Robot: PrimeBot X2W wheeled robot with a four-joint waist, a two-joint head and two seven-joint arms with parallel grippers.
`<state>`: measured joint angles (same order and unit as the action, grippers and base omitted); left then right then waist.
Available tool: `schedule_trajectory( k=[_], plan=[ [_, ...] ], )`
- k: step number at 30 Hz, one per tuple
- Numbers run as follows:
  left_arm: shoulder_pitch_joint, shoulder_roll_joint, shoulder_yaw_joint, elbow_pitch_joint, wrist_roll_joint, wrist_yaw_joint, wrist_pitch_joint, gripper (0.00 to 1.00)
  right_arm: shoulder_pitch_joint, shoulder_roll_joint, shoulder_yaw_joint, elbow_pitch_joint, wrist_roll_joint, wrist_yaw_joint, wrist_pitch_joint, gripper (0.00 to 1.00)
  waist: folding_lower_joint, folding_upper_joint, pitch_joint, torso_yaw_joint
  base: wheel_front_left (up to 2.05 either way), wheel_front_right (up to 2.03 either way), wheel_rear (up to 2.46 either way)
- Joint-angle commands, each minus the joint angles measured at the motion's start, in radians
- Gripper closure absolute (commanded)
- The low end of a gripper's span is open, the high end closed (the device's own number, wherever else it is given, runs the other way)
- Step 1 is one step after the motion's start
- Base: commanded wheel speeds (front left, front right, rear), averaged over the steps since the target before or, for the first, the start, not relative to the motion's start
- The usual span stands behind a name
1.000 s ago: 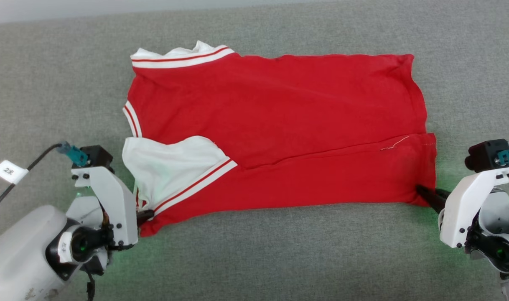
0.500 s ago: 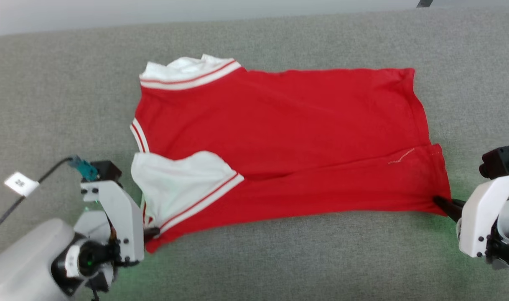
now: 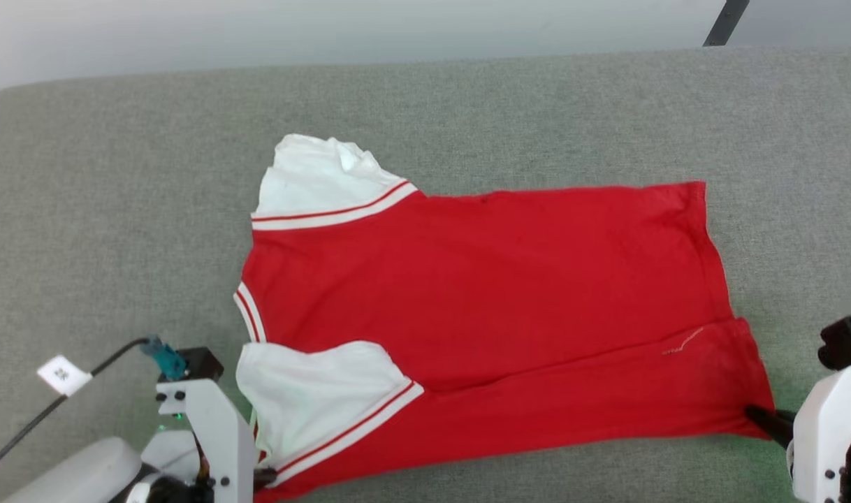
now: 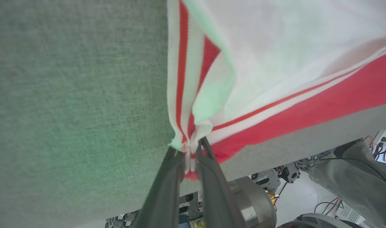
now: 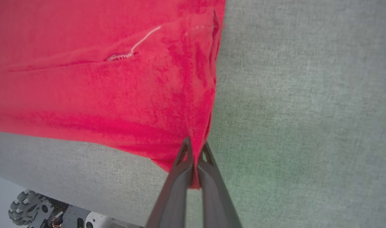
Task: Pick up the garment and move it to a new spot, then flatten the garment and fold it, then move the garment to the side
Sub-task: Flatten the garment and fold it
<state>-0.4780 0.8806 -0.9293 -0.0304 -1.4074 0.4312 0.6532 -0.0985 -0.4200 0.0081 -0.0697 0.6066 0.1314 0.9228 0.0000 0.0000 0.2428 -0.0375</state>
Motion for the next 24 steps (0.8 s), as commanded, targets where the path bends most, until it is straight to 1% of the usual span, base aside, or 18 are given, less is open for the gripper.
schedule_trajectory(
  k=[1, 5, 9, 10, 11, 12, 13, 14, 15, 16, 17, 24],
  plan=[
    [0.033, 0.006, -0.013, 0.004, -0.004, 0.010, 0.002, 1.00, 0.020, 0.007, -0.014, -0.009, -0.010, -0.001, 0.006, 1.00, 0.0000, 0.0000, -0.002, 0.002, 0.00, 0.00, 0.00],
    [0.052, 0.002, -0.017, 0.000, -0.010, 0.015, -0.003, 1.00, 0.049, 0.029, -0.022, -0.026, -0.018, -0.001, 0.019, 1.00, 0.0000, 0.0000, -0.004, 0.000, 0.00, 0.00, 0.00],
    [0.060, -0.007, -0.017, 0.004, -0.013, 0.010, -0.008, 1.00, 0.056, 0.042, -0.028, -0.035, -0.025, -0.001, 0.029, 1.00, 0.0000, 0.0000, -0.006, -0.001, 0.00, 0.00, 0.00],
    [0.059, -0.007, -0.016, 0.004, -0.006, 0.010, -0.016, 0.96, 0.057, 0.043, -0.029, -0.036, -0.028, -0.001, 0.028, 1.00, 0.0000, 0.0000, -0.007, -0.001, 0.00, 0.00, 0.00],
    [0.059, -0.007, -0.016, 0.004, -0.006, 0.010, -0.016, 0.96, 0.057, 0.043, -0.029, -0.036, -0.028, -0.001, 0.028, 1.00, 0.0000, 0.0000, -0.007, -0.001, 0.00, 0.00, 0.00],
    [0.059, -0.009, -0.014, 0.006, -0.002, 0.009, -0.022, 0.78, 0.058, 0.045, -0.030, -0.038, -0.030, -0.001, 0.027, 1.00, 0.0000, 0.0000, -0.008, 0.000, 0.00, 0.00, 0.00],
    [0.059, -0.011, -0.011, 0.006, 0.001, 0.009, -0.028, 0.66, 0.058, 0.046, -0.031, -0.040, -0.032, -0.001, 0.025, 0.78, 0.0000, 0.0000, -0.009, 0.000, 0.00, 0.00, 0.00],
    [0.057, -0.010, -0.009, 0.004, 0.007, 0.007, -0.034, 0.46, 0.059, 0.046, -0.032, -0.042, -0.034, -0.001, 0.022, 0.55, 0.0000, 0.0000, -0.011, 0.000, 0.00, 0.00, 0.00],
    [0.054, -0.009, -0.006, 0.002, 0.009, 0.007, -0.040, 0.09, 0.060, 0.047, -0.034, -0.044, -0.037, -0.001, 0.022, 0.31, 0.0000, 0.0000, -0.012, 0.001, 0.00, 0.00, 0.00],
    [0.052, -0.005, -0.002, 0.000, 0.013, 0.009, -0.047, 0.00, 0.060, 0.048, -0.035, -0.047, -0.040, -0.001, 0.021, 0.06, 0.0000, 0.0000, -0.013, 0.002, 0.00, 0.00, 0.00],
    [0.049, 0.001, 0.000, -0.002, 0.018, 0.008, -0.053, 0.00, 0.061, 0.048, -0.036, -0.051, -0.042, -0.001, 0.021, 0.00, 0.0000, 0.0000, -0.014, 0.002, 0.00, 0.00, 0.00],
    [0.032, 0.047, 0.021, -0.059, 0.039, 0.022, -0.072, 0.00, 0.073, 0.060, -0.062, -0.101, -0.054, -0.001, 0.010, 0.00, 0.0000, 0.0000, -0.019, 0.003, 0.00, 0.00, 0.00]
  ],
)
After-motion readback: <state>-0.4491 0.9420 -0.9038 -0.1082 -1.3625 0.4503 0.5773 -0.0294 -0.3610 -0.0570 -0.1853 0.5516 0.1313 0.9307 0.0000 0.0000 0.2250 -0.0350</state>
